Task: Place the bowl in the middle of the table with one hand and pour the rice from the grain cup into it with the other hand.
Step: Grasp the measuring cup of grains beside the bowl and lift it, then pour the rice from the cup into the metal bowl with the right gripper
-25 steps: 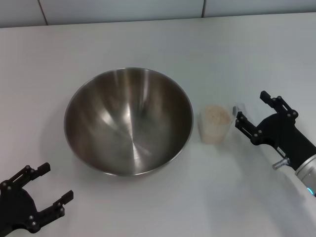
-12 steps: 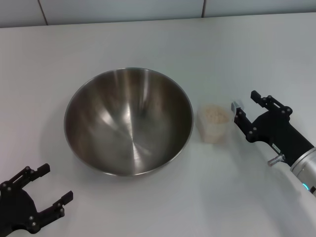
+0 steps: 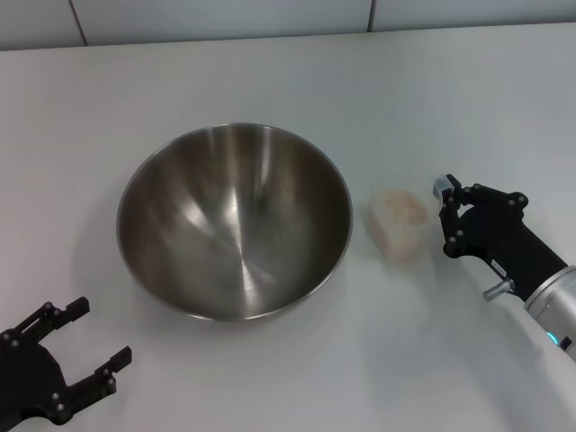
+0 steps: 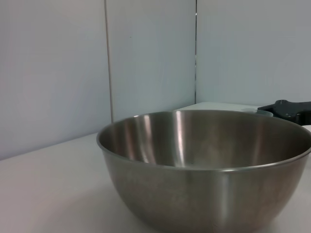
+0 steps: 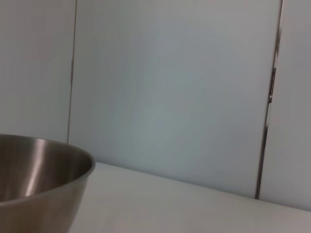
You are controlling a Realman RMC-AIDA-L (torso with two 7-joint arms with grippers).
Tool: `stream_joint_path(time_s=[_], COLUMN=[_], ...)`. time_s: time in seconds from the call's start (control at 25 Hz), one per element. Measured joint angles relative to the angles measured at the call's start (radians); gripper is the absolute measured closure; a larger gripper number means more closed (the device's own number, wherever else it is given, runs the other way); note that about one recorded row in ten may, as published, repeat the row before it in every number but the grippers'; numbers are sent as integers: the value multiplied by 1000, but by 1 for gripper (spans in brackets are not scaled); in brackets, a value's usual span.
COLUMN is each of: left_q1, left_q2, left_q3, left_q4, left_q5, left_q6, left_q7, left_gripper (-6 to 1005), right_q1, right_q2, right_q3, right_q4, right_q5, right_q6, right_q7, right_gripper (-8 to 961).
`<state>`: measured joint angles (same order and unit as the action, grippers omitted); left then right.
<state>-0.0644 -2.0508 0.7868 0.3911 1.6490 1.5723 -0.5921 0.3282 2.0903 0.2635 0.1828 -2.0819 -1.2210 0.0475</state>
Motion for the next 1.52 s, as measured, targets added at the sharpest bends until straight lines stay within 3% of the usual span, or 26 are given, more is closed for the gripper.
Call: stream_joint_path(time_s=[0.04,0.24,0.48,0.88,1.0,1.04,1.12,1.24,1.28,1.32,1.36,1.52], left_q1=[0,0,0,0,-2,-6,-7,-8,-8,-8,-8,-9], left_q2=[0,0,2,3,3,3,3,3,3,3,3,3], left_q3=[0,0,2,5,6,6,6,6,6,7,7,8], left_q4=[0,0,3,5,4,1,1,0,0,0,0,0], left_q5=[0,0,0,0,0,1,1,1,1,2,2,2], left_q6=[0,3,7,9,9,9,9,9,9,9,9,9], left_q7=[0,0,-11,-13,-13,-14,-14,-14,-14,-14,-14,-14], left_gripper=[185,185,184,184,185,185,185,185,185,185,185,184], right_q1=[0,-2,-6,4,30,54,63,99,99,113,113,117], right_q2=[0,1,1,0,0,1,0,1,1,2,2,2], right_q3=[0,12,32,48,35,13,3,-8,-8,-9,-9,-15], right_q4=[3,14,15,34,93,138,158,256,256,295,295,342], right_q5=[0,2,2,-3,-8,-11,-12,-15,-15,-18,-18,-65], right_q6=[0,-10,-54,-354,-389,-386,-378,-313,-313,-273,-273,-224], right_q7=[0,0,0,-41,-219,-399,-477,-834,-834,-1029,-1029,-1465], right_gripper=[834,943,944,943,943,943,943,943,944,944,944,944])
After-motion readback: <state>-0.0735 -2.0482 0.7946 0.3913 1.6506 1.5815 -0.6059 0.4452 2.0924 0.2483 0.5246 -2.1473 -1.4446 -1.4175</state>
